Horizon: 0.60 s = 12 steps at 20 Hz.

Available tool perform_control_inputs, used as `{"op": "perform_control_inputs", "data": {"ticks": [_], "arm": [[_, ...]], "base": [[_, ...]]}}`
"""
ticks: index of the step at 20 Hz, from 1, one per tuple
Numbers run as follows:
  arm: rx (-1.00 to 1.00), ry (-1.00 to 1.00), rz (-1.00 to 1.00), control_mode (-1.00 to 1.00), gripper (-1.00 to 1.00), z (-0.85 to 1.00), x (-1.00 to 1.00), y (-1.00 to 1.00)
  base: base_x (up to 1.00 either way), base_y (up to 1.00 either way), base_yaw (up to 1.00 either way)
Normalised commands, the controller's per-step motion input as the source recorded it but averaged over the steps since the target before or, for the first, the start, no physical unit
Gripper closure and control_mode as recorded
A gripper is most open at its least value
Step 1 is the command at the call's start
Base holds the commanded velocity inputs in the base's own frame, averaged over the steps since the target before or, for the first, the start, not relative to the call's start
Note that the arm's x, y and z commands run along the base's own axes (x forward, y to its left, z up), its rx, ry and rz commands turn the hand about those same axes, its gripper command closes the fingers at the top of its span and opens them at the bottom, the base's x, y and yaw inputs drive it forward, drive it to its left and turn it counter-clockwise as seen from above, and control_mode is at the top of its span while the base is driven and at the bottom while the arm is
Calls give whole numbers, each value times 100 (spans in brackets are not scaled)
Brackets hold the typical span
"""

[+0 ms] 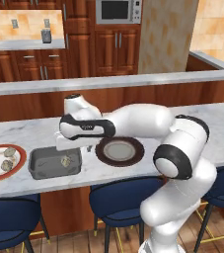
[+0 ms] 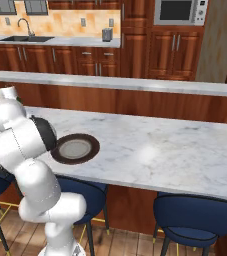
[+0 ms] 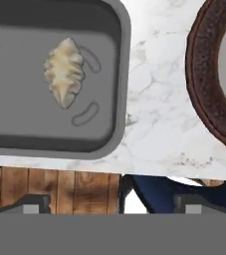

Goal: Place two dumplings into each of the tupperware containers and then place the containers in the fridge.

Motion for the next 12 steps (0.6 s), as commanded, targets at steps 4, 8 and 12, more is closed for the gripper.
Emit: {"op": "perform_control_inputs", "data": {"ticks": [4, 8, 12], "arm": [[5, 8, -3, -100, -100, 64, -99, -100], [2, 2, 0, -100, -100, 37, -89, -100], [0, -1, 0, -100, -100, 25, -56, -100]], "base": [[0, 0, 0], [0, 0, 0], [0, 0, 0]]}}
